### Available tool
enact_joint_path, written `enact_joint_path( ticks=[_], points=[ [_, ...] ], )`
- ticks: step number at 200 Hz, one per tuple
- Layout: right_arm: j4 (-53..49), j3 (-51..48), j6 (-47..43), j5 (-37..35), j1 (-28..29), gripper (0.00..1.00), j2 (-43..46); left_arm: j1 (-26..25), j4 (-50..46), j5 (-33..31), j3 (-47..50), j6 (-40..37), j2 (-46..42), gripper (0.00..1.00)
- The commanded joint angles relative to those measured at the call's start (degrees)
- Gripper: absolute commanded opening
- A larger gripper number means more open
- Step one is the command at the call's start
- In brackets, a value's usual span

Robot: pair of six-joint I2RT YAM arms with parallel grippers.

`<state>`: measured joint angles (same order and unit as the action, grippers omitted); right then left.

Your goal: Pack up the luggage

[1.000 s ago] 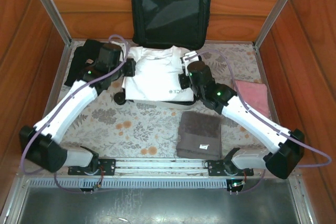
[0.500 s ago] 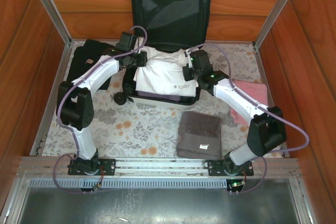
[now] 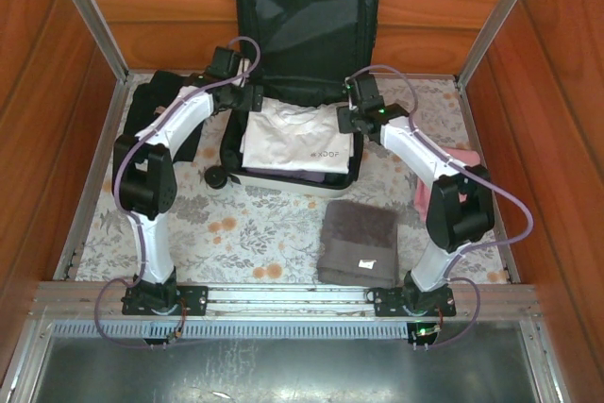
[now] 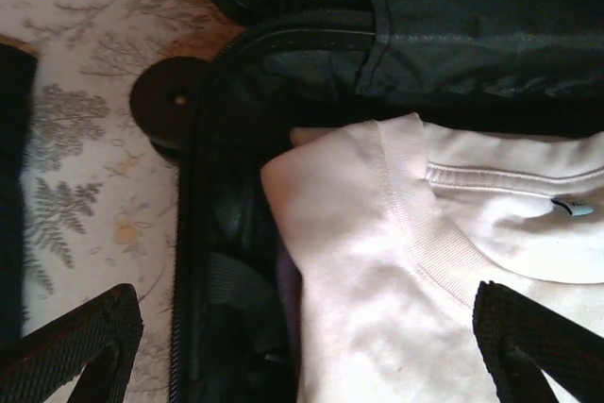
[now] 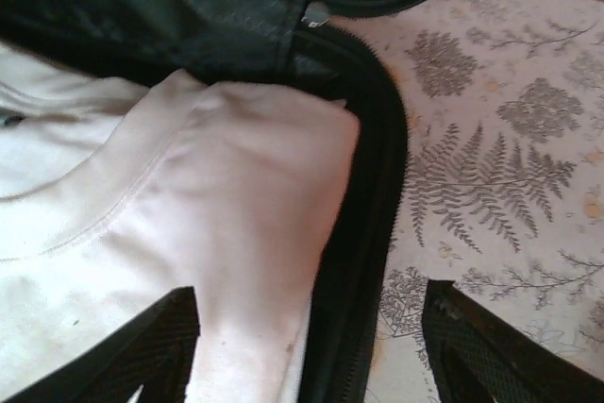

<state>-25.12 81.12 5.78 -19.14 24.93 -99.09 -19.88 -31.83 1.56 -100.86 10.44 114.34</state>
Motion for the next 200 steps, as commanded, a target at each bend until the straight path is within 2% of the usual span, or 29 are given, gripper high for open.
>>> enact_joint_path(
  ticks=[1, 16, 26, 50, 58, 92, 135, 178, 188, 200],
  points=[
    [-2.73, 2.26, -1.47, 1.26, -0.05, 0.55, 3.38, -0.06, -2.0, -4.21, -0.44, -1.08, -5.25, 0.88],
    [-1.33, 2.81, -2.0, 4.31, -0.12, 0.35, 3.4, -0.12, -1.93, -2.6, -0.06, 0.37, -6.66, 0.73],
    [-0.81, 3.63, -1.97, 5.77, -0.19, 0.26, 2.98, -0.31, -1.92, -0.83, 0.21, 1.56, -7.01, 0.6],
    [-1.63, 7.34, -0.67, 7.44, -0.64, 0.16, -2.25, -0.84, -1.83, 1.38, 0.66, 3.91, -5.24, 0.38],
    [-1.77, 8.73, -0.08, 8.44, -0.92, 0.13, -4.38, -0.98, -1.87, 1.56, 0.58, 4.35, -3.98, 0.35],
    [-1.23, 12.13, 1.12, 7.75, -1.81, 0.07, -12.25, -0.99, -1.65, 3.36, -2.1, 6.63, 3.16, 0.28],
    [-4.15, 16.5, 0.31, 2.41, -2.12, 0.03, -21.6, -1.15, -1.56, 4.06, -8.84, 7.76, 13.12, 0.24],
    [-4.67, 15.51, 0.99, 0.66, -2.15, 0.04, -22.22, -1.29, -1.56, 2.24, -9.94, 6.89, 16.34, 0.23],
    [-4.76, 15.65, 1.06, 0.61, -2.11, 0.08, -21.27, -1.3, -1.56, 1.26, -9.69, 6.7, 15.57, 0.27],
    [-4.87, 15.82, 1.05, 0.53, -2.08, 0.18, -19.56, -1.28, -1.5, -0.77, -9.21, 6.61, 13.8, 0.39]
  ],
)
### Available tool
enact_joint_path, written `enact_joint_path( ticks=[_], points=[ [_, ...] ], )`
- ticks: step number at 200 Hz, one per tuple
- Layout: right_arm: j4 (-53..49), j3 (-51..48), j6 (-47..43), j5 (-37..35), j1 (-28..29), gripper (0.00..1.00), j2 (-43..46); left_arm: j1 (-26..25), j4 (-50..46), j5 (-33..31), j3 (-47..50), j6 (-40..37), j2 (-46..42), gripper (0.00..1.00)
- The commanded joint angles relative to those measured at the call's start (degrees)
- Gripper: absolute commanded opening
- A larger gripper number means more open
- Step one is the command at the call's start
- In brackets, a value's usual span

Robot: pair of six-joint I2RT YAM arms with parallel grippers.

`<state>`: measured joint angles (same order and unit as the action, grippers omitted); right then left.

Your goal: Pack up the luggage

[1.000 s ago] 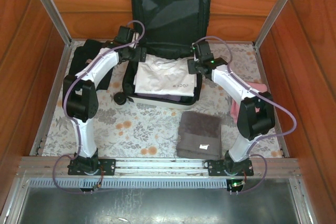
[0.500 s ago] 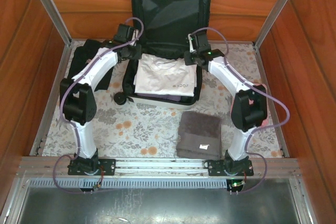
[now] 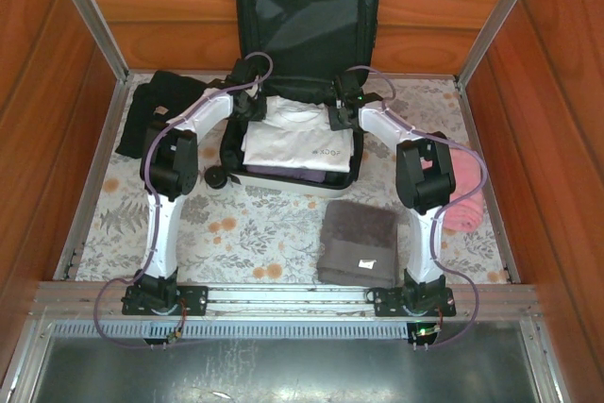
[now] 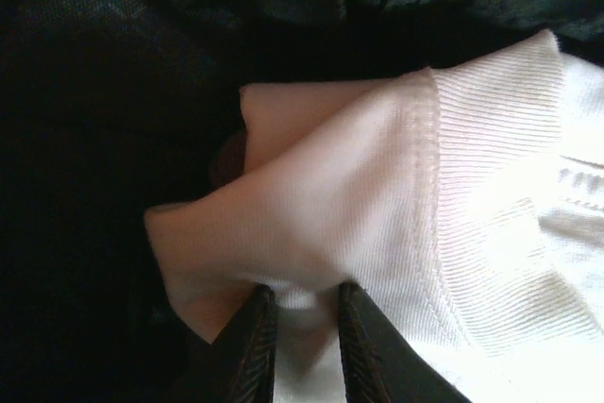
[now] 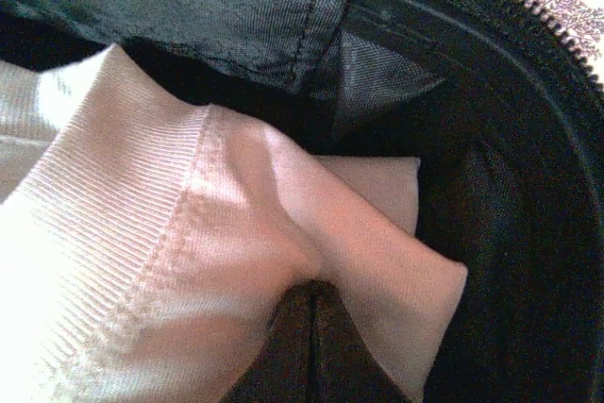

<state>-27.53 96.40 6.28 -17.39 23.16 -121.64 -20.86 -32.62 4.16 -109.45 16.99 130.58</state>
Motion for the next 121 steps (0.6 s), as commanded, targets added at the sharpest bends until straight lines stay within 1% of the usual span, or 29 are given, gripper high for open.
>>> enact_joint_path(
  ticks=[1, 5, 23, 29, 35, 50, 60, 73, 81, 88, 99, 109, 112, 121],
  points=[
    [-2.54, 0.59, 0.56, -1.23, -0.31, 0.18, 3.17, -0.31, -0.7, -3.59, -0.52, 0.06, -2.7, 0.41],
    [-2.66, 0.67, 0.53, -1.23, -0.31, 0.22, 3.85, -0.31, -0.62, -4.54, -0.25, 0.06, -3.6, 0.46],
    [-2.62, 0.73, 0.52, -1.0, -0.31, 0.51, 7.46, -0.27, 0.5, -10.16, 2.35, -0.03, -9.29, 0.64],
    [-2.53, 0.71, 0.49, -0.87, -0.31, 0.57, 8.82, -0.24, 1.13, -12.55, 3.73, -0.03, -11.75, 0.7],
    [-2.53, 0.78, 0.33, -0.72, -0.31, 0.6, 10.1, -0.2, 1.85, -15.05, 5.11, 0.05, -14.31, 0.73],
    [-2.55, 0.99, -0.24, 0.88, -0.26, 0.64, 13.38, 0.21, 4.02, -22.17, 9.99, 0.76, -21.45, 0.81],
    [-2.32, 0.84, -0.72, 2.34, -0.21, 0.65, 15.54, 1.07, 5.28, -26.92, 13.84, 2.16, -26.18, 0.83],
    [-1.25, -0.19, -1.18, 4.27, -0.06, 0.66, 18.41, 2.97, 5.55, -34.18, 19.17, 7.22, -32.29, 0.84],
    [0.11, -1.39, -1.27, 5.5, 0.09, 0.67, 20.48, 4.93, 5.49, -37.02, 23.2, 11.81, -35.92, 0.86],
    [1.4, -2.62, -1.33, 6.44, 0.2, 0.67, 22.24, 7.24, 5.38, -37.5, 27.24, 16.33, -39.16, 0.86],
    [3.49, -4.69, -1.4, 8.1, 0.39, 0.67, 24.78, 11.49, 5.44, -36.38, 34.01, 24.3, -44.15, 0.86],
    [5.14, -6.53, -1.45, 8.96, 0.49, 0.67, 25.93, 15.65, 5.46, -33.75, 39.81, 30.54, -47.46, 0.86],
    [5.42, -6.98, -1.38, 9.17, 0.49, 0.67, 27.87, 16.95, 5.42, -32.84, 41.44, 32.12, -48.27, 0.86],
    [6.11, -8.21, -1.32, 9.51, 0.65, 0.67, 29.36, 20.45, 5.46, -30.06, 45.85, 36.98, -50.26, 0.86]
  ],
)
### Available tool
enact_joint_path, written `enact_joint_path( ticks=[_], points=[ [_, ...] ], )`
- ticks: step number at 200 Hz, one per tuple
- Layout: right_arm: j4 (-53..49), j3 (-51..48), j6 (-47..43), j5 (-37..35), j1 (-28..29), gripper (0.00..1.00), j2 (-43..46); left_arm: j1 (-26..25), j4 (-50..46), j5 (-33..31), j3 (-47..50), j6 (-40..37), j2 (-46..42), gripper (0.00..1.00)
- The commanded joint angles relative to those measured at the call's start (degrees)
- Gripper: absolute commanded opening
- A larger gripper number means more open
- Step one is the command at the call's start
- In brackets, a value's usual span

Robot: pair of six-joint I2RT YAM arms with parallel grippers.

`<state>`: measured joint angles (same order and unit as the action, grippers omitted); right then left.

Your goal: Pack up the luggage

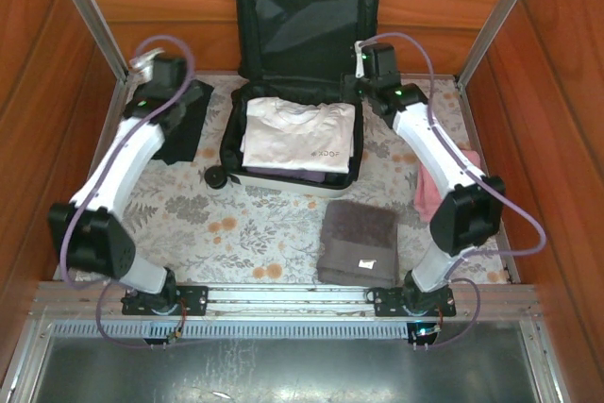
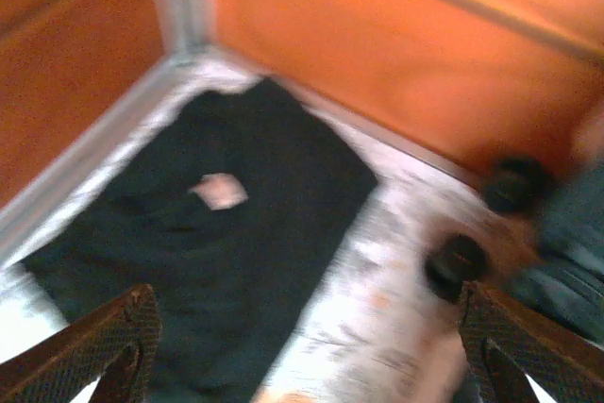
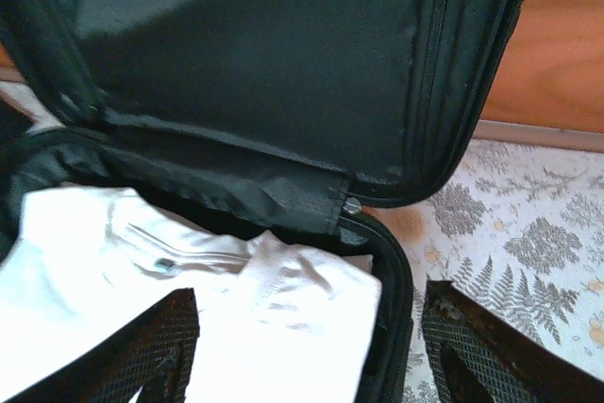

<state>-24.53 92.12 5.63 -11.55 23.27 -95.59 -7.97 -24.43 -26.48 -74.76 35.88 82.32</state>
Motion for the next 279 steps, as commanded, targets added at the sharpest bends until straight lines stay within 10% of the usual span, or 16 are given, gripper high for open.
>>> enact_joint_path(
  ticks=[1, 67, 220, 279],
  points=[
    [3.19, -4.03, -0.69, 3.75, 0.55, 0.67, 3.44, 7.85, -2.73, 0.92, 11.54, 18.62, -2.22, 0.86],
    [5.71, -11.04, -0.71, 4.34, 0.73, 0.68, 8.27, 17.65, 3.43, 11.57, 24.01, 30.85, -0.99, 0.86],
    [4.61, -14.12, -1.84, 4.11, 0.77, 0.68, 9.81, 18.51, 17.9, 21.07, 18.57, 35.91, 22.44, 0.78],
    [4.45, -14.95, -2.46, 3.59, 0.81, 0.68, 9.36, 18.34, 22.38, 21.05, 23.38, 35.82, 18.64, 0.83]
  ],
)
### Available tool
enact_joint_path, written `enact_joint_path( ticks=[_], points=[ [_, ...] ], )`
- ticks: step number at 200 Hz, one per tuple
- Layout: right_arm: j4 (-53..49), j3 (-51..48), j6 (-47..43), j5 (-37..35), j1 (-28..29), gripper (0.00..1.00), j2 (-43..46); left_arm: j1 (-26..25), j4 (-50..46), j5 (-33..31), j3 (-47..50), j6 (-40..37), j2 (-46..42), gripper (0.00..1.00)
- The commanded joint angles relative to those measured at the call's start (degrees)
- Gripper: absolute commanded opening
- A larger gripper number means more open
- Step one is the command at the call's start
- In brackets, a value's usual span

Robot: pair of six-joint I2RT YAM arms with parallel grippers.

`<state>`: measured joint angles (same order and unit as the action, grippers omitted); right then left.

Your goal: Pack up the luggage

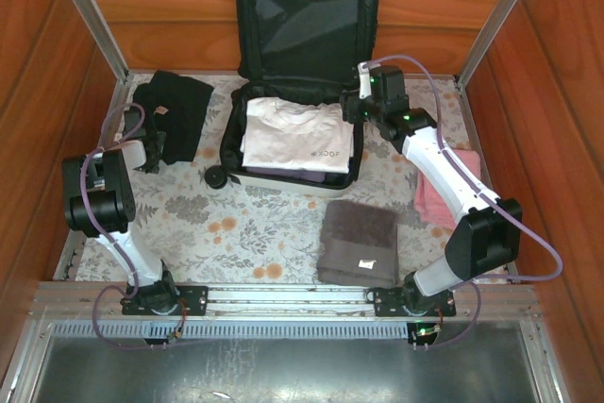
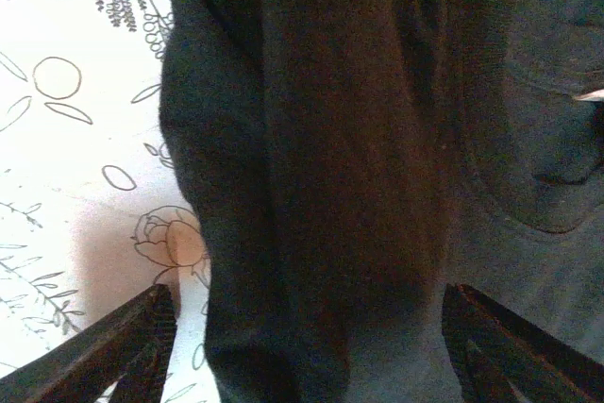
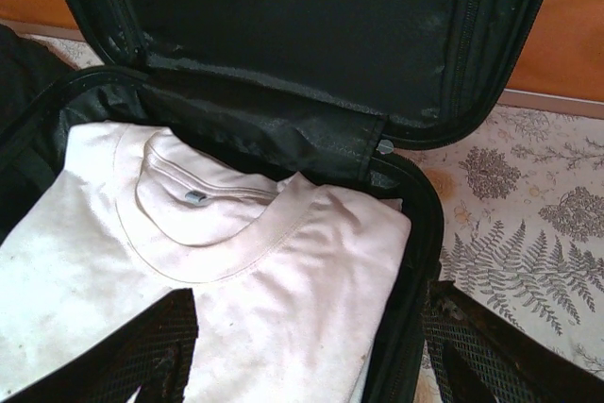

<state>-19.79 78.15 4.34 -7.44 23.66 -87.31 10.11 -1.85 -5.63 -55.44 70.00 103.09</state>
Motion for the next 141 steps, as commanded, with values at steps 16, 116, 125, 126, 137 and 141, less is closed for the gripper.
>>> enact_joint_path(
  ticks=[16, 116, 125, 126, 137, 141],
  points=[
    [-0.16, -0.94, -1.0, -0.12, 0.42, 0.68, 0.5, 0.39, 0.8, -0.81, 5.06, 0.62, -3.1, 0.95],
    [-1.74, -1.53, -1.27, -1.05, 0.76, 0.68, 1.6, 0.7, 2.19, 1.68, -2.96, 3.5, 9.54, 0.67],
    [-1.83, -1.68, -1.26, -1.08, 0.77, 0.68, 1.75, 0.7, 2.28, 1.5, -3.55, 3.55, 10.21, 0.62],
    [-1.87, -1.64, -1.26, -1.04, 0.77, 0.68, 1.77, 0.7, 2.28, 1.45, -3.58, 3.56, 10.3, 0.61],
    [-1.96, -1.79, -1.26, -1.07, 0.77, 0.68, 2.03, 0.7, 2.23, 1.15, -4.12, 3.56, 10.77, 0.59],
    [-1.98, -1.87, -1.2, -1.15, 0.77, 0.68, 2.08, 0.7, 2.16, 0.98, -4.22, 3.57, 10.81, 0.57]
  ],
)
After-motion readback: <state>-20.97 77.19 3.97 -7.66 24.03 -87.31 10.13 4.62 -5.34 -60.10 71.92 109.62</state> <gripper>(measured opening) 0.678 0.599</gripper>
